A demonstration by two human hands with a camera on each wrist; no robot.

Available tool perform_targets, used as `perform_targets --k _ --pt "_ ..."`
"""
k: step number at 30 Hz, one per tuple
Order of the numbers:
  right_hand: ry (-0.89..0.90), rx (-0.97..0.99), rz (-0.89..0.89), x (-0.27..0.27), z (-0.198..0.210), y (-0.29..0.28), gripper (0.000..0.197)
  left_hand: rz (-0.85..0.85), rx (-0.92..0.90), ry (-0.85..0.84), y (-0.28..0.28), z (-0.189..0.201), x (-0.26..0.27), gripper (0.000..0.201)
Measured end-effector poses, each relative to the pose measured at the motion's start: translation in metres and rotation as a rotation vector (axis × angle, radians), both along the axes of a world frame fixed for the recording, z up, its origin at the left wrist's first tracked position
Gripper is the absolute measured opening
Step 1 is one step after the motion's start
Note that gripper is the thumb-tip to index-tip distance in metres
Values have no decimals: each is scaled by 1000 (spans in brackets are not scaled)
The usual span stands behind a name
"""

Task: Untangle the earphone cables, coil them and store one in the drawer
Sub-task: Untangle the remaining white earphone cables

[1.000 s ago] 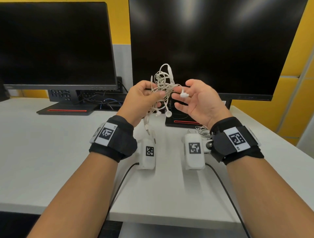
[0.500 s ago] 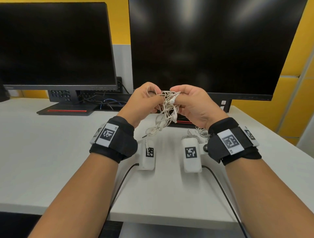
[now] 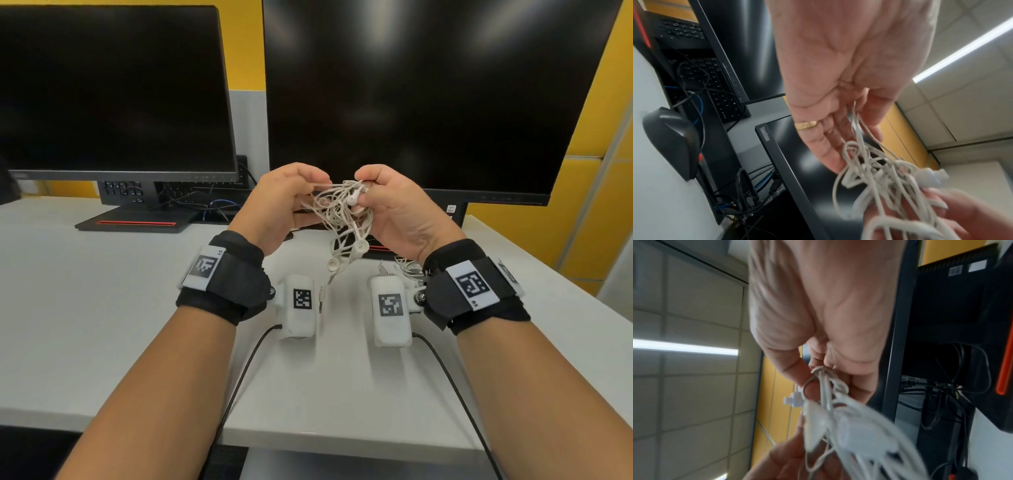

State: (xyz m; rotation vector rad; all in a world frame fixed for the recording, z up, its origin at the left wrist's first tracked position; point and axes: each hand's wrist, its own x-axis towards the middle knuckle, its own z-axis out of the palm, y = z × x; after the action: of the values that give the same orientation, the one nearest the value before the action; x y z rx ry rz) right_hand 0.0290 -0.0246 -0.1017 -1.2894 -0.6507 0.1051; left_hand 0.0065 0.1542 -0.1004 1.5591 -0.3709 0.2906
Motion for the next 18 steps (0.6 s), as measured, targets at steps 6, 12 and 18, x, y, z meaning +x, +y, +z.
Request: perform_targets --k 6,12,18 --pt "-44 -51 -98 -2 -2 7 9 -55 240 30 -6 -6 1 29" --pt "9 26 -51 -6 1 5 15 139 206 5 -10 -7 7 15" --pt "9 -53 -17 -6 0 8 31 398 341 -107 -6 -10 14 4"
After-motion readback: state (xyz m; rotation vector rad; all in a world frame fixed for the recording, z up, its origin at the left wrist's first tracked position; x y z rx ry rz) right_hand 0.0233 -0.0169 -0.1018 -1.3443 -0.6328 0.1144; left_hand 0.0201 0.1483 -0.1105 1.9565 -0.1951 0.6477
